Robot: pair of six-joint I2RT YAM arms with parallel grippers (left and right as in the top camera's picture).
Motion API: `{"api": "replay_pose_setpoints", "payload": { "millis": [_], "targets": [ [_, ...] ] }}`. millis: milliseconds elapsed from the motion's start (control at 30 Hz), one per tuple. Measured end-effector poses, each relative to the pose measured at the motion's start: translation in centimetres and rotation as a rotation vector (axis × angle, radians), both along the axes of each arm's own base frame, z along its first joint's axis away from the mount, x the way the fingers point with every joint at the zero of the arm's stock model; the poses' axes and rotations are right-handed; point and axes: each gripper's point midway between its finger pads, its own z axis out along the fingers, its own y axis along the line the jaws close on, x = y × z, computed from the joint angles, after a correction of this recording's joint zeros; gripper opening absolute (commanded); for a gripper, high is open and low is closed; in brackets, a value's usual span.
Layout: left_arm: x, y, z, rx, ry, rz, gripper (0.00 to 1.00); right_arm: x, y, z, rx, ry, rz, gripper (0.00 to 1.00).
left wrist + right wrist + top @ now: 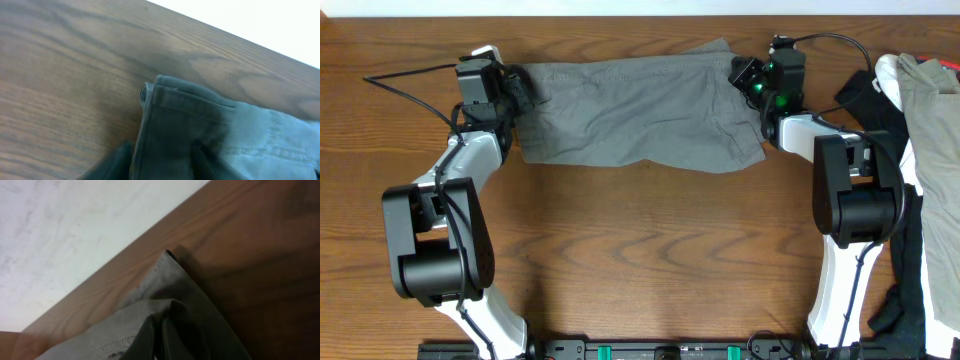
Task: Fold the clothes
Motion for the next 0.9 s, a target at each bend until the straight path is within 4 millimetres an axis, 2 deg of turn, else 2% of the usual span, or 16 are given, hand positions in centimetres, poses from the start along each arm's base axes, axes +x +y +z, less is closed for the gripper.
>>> {"api": "replay_pose_setpoints", "payload": {
  "millis": [133, 300, 400, 533, 633, 667, 767, 833, 900],
  "targets": [
    [-0.2, 0.0, -0.5, -0.009, 0.018, 0.004, 0.59, -0.4, -0.6, -0.9, 0.004, 0.052, 0.009, 0.07],
    [-1.8, 0.7, -1.9, -0.027, 0.107, 0.020, 0.64, -0.6, -0.9, -0.7, 0.006, 0.040, 0.065, 0.33],
    [-3.1, 1.9, -1.5, -0.034, 0.146, 0.046, 0.65, -0.9, -1.3, -0.5, 0.010, 0.044, 0.094, 0.36],
    [-4.8, 3.7, 2.1, -0.044, 0.129, 0.083, 0.66, -1.7, -2.6, 1.1, 0.016, 0.073, 0.116, 0.41],
    [-6.0, 3.7, 6.4, -0.064, 0.065, 0.066, 0.65, -3.0, -3.7, 4.0, -0.004, 0.095, 0.126, 0.40],
    [-6.3, 3.2, 7.8, -0.074, 0.043, 0.049, 0.62, -3.7, -4.0, 5.3, -0.019, 0.105, 0.130, 0.39],
    [-7.5, 1.0, 10.0, -0.099, 0.028, -0.022, 0.42, -6.2, -3.7, 8.3, -0.073, 0.141, 0.163, 0.24],
    [-7.9, -0.8, 10.0, -0.096, 0.052, -0.084, 0.29, -7.9, -2.9, 9.7, -0.119, 0.167, 0.189, 0.12],
    [-8.3, -2.8, 8.7, -0.084, 0.102, -0.154, 0.19, -9.4, -1.5, 9.8, -0.153, 0.204, 0.231, 0.05]
  ]
}}
